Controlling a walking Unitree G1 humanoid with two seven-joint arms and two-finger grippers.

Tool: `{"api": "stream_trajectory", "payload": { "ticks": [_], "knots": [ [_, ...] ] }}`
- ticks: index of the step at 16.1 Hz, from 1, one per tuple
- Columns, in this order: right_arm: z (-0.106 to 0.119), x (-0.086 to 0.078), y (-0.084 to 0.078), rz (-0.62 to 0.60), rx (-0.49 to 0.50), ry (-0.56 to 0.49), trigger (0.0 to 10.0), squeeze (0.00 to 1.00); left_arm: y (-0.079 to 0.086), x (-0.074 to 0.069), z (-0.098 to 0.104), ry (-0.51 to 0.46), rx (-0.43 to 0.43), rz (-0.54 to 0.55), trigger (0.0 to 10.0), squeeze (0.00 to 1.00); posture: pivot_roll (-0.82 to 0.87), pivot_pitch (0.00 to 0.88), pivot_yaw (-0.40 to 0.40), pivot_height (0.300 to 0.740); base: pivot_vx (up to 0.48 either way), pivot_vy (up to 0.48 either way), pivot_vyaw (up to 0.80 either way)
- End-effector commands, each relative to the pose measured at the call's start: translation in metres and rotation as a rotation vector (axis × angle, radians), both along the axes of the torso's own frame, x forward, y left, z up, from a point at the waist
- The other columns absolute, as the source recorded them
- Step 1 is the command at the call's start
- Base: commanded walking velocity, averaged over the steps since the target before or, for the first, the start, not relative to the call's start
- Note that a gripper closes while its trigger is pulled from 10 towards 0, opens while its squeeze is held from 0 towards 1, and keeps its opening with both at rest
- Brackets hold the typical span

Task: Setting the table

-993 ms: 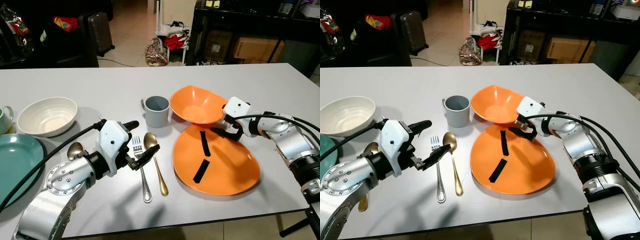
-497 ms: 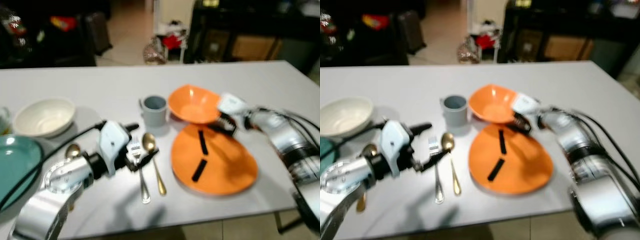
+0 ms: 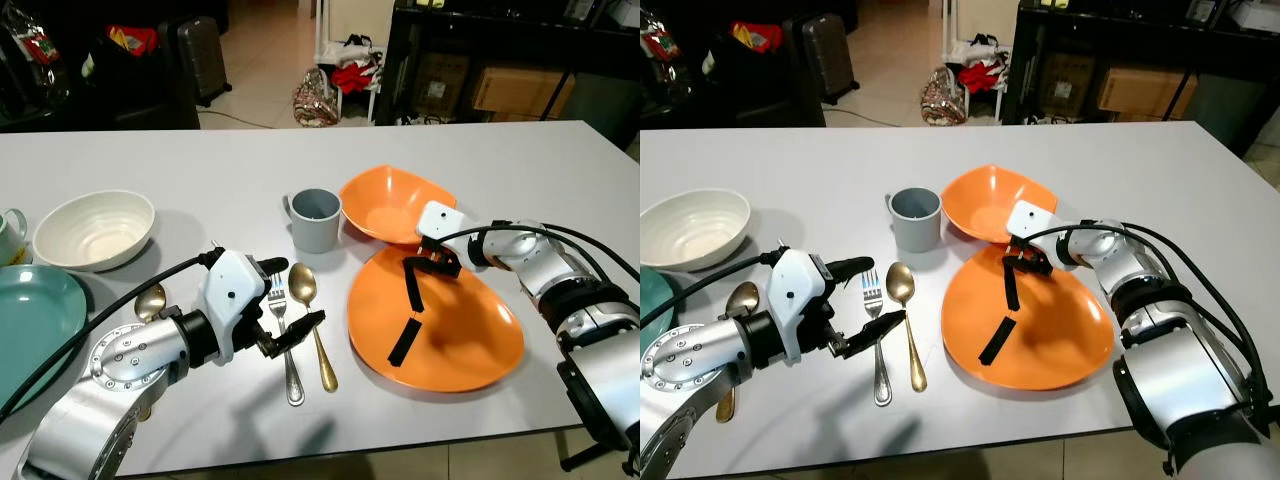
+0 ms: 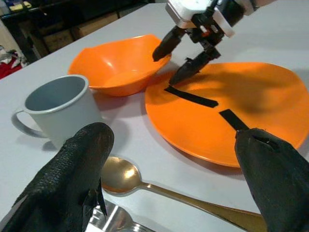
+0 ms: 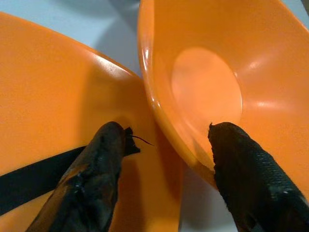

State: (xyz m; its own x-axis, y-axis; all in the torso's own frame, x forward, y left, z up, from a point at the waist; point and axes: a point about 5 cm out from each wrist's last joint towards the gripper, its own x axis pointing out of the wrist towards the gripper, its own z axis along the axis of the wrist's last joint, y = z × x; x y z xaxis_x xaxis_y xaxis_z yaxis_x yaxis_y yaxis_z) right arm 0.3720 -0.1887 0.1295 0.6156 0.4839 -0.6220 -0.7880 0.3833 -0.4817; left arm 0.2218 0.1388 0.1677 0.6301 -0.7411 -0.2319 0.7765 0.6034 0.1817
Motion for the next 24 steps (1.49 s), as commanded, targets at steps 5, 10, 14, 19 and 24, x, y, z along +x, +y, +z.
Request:
{"api": "stream_trajectory", "payload": {
  "ticks": [5,10,14,19,24],
  "knots": [
    [0.008,0.005,0.006,0.017,0.002,-0.010,0.0,0.00,-0.002,-0.006,0.003,0.019,0.005,-0.041,10.0,0.00,0.03,0.000,0.003,0.740,0.000,0.000,0.00],
    [0.010,0.006,0.008,0.017,0.004,-0.020,0.0,0.00,-0.003,-0.008,0.002,0.036,0.005,-0.062,10.0,0.00,0.04,0.000,0.001,0.740,0.000,0.000,0.00],
    [0.011,0.007,0.007,0.012,0.002,-0.029,0.0,0.00,-0.003,-0.007,0.003,0.036,0.005,-0.064,10.0,0.00,0.03,0.000,0.003,0.740,0.000,0.000,0.00],
    [0.012,0.007,0.002,-0.014,-0.008,-0.050,0.0,0.00,-0.003,-0.004,0.004,0.029,0.007,-0.066,10.0,0.00,0.03,0.000,0.010,0.740,0.000,0.000,0.00],
    [0.030,0.014,-0.013,-0.090,-0.006,-0.168,0.0,0.00,-0.003,0.005,0.005,0.005,0.006,-0.065,10.0,0.00,-0.01,0.000,0.033,0.740,0.000,0.000,0.00]
  ]
}}
